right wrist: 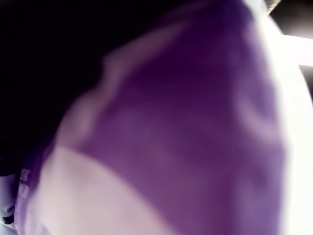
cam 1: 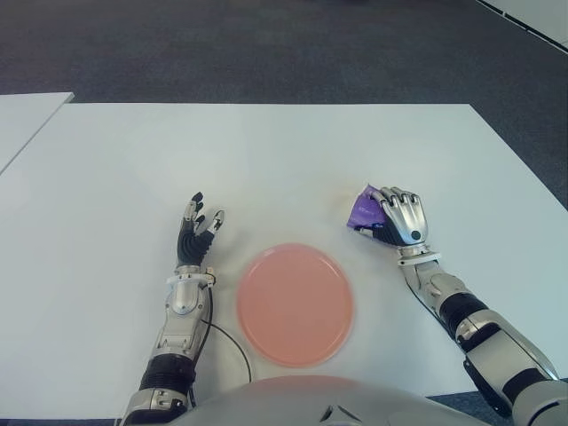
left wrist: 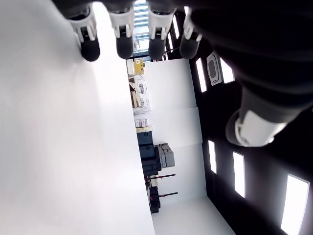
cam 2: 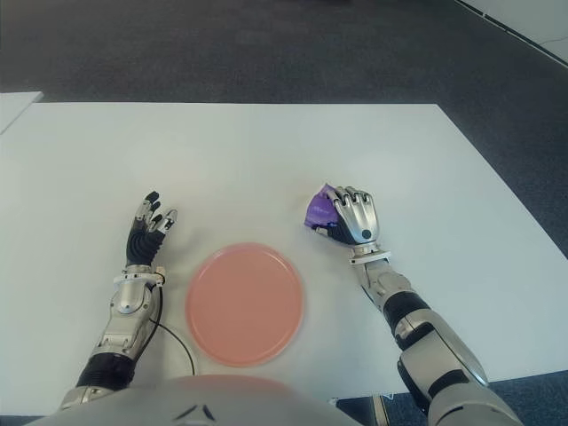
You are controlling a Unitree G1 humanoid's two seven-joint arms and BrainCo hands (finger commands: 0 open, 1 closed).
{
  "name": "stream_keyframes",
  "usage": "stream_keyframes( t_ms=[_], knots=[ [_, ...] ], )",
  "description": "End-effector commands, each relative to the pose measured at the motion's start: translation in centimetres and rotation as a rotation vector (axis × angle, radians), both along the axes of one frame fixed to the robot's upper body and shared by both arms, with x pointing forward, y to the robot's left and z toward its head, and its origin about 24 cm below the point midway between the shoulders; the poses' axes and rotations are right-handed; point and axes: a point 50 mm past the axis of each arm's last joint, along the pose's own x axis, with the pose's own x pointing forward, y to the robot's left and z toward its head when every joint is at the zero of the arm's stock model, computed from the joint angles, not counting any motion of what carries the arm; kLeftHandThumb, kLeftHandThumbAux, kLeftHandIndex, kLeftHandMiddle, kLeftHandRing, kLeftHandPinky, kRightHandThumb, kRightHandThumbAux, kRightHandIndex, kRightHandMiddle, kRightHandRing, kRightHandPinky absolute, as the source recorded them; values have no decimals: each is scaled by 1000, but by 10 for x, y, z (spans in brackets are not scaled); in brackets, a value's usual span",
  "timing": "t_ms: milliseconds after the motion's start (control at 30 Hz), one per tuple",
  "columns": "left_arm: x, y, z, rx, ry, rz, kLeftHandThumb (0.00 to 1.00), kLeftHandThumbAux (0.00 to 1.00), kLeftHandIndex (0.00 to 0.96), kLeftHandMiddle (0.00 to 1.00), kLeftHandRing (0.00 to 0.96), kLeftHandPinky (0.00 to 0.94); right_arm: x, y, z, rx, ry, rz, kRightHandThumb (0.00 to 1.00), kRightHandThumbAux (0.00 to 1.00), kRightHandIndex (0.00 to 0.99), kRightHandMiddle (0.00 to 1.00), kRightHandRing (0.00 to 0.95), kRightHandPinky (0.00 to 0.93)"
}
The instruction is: Put the tissue paper into the plate.
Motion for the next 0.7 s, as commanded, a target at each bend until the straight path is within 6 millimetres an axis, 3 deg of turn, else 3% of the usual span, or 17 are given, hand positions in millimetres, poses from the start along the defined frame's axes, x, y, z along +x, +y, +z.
stream_keyframes(
  t_ms=[33, 467, 700],
  knots=[
    [-1, 1, -2, -6, 6, 5, 57, 559, 0, 0, 0, 0, -24, 11, -31, 16, 166, 38, 744, 709, 439, 875, 861, 842],
    [1, 0, -2, -22, 3, 7, 67, 561, 0, 0, 0, 0, -23, 18, -24, 111, 136, 84, 744, 709, 439, 872, 861, 830],
    [2, -1, -2, -28, 1, 2, 80, 555, 0, 0, 0, 0, -9, 25, -1, 186, 24, 110, 746, 709, 440, 878, 872, 861]
  ],
)
